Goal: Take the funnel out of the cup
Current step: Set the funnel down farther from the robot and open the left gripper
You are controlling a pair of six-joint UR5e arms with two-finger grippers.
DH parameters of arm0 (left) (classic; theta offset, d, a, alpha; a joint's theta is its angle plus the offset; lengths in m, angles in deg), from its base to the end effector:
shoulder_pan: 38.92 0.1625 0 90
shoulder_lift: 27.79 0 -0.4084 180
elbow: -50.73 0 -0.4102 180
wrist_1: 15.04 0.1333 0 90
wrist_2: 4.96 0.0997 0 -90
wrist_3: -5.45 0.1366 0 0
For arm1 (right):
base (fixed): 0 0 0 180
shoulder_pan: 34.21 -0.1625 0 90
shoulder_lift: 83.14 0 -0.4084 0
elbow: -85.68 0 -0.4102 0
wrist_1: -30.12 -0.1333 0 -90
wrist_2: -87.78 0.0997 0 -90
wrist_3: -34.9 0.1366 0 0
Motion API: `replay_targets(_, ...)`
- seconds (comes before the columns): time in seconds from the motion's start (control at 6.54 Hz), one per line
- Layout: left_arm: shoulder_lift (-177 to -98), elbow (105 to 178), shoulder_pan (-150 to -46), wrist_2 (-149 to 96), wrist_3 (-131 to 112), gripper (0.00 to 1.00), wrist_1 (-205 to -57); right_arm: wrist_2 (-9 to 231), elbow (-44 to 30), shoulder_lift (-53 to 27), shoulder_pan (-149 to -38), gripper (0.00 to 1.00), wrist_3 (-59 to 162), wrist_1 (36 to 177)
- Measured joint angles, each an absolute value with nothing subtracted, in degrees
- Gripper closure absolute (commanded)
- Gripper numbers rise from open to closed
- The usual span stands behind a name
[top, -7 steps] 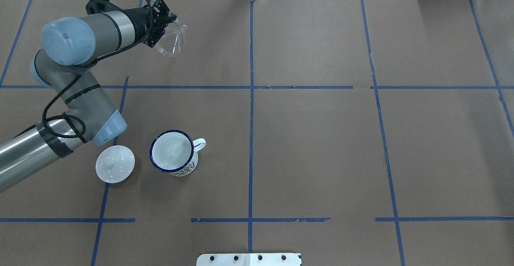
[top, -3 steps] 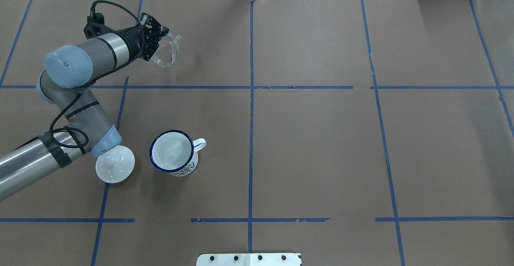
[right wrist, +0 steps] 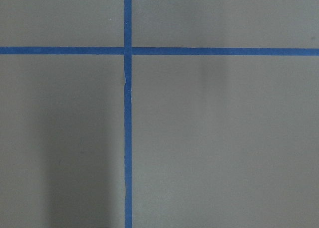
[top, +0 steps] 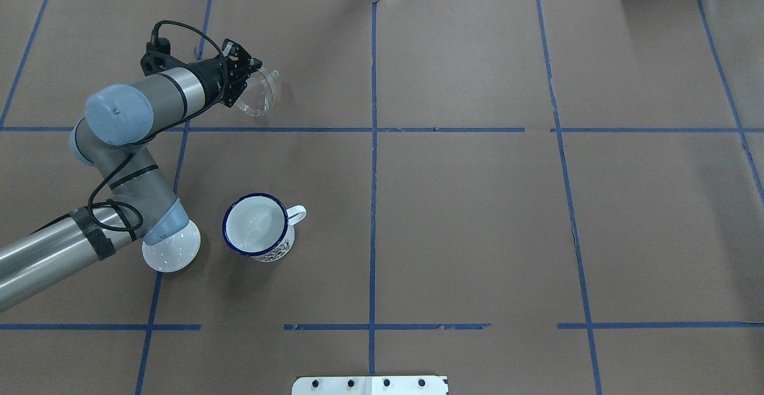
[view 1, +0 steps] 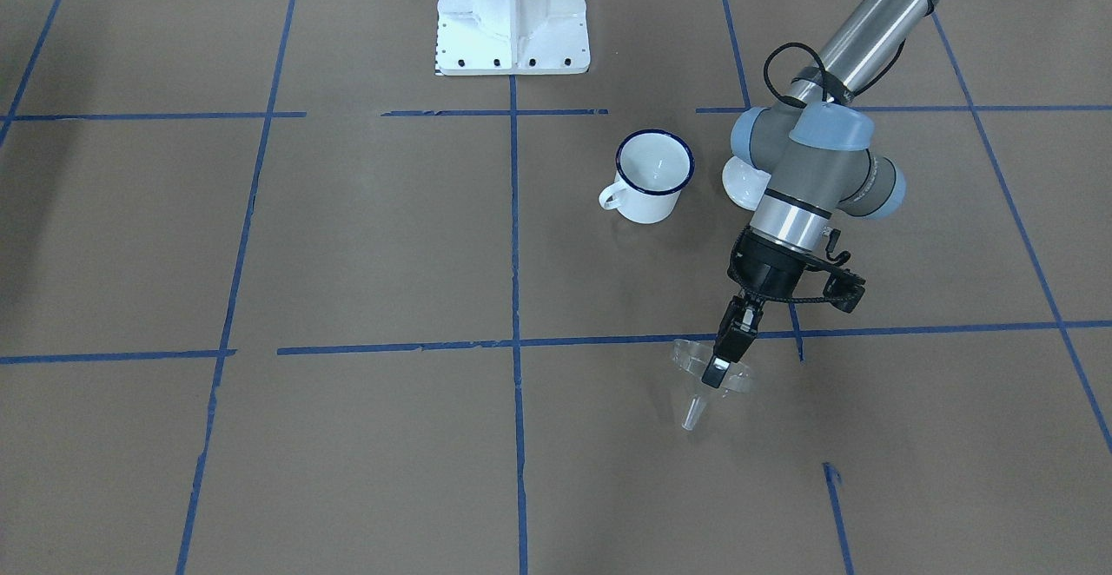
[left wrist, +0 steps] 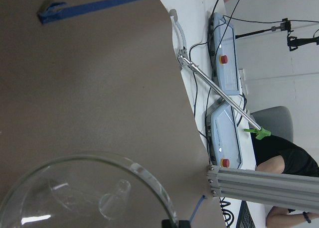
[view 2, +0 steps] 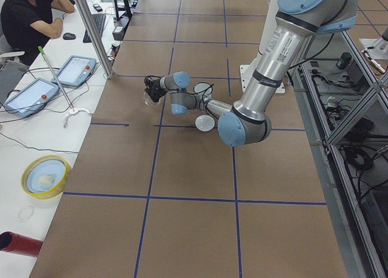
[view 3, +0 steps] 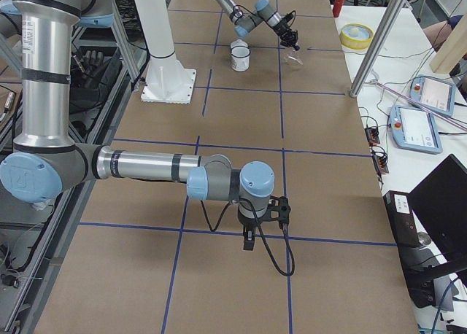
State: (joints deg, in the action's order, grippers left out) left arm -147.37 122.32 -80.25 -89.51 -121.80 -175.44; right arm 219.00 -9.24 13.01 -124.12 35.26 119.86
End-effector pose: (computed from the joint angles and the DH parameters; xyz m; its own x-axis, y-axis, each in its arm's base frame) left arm 0.4690 -0.6072 0.3595 -0.3530 -0.4920 -0.7958 0.6461 0.4870 -0.5877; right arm 0.0426 -0.4644 0.6818 0.7522 0.0163 0.6587 -0.0032 0.9998 -0.0211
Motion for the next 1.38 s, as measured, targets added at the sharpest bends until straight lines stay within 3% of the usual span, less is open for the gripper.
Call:
replay_targets(0.31, -147.59, 121.66, -80.10, -89.50, -121.63, 1.00, -175.60, 219.00, -9.19, 13.01, -124.12, 0.00, 35.26, 119.86)
replay_targets(0.46, -147.64, 121.52, -80.11, -89.51, -121.50, 0.91, -175.91, 219.00, -9.18, 13.01, -124.12, 0.00, 35.25, 119.85)
replay_targets(0.61, -147.70, 121.27, -80.13, -89.51, -121.43, 0.15, -176.32, 219.00, -9.20, 13.01, -124.12, 0.00, 35.25, 119.86)
replay_targets(0.76, -147.73, 120.99, -80.13, -89.51, -121.37, 0.00, -176.49, 219.00, -9.23, 13.01, -124.12, 0.00, 35.25, 119.86)
replay_targets(1.22, -147.83, 121.70, -80.97, -91.76, -115.89, 0.00, -174.65, 219.00, -9.24, 13.01, -124.12, 0.00, 35.25, 119.86)
replay_targets(1.38, -147.83, 124.49, -82.19, -97.37, -110.90, 0.00, -167.87, 219.00, -9.24, 13.01, -124.12, 0.00, 35.25, 119.86)
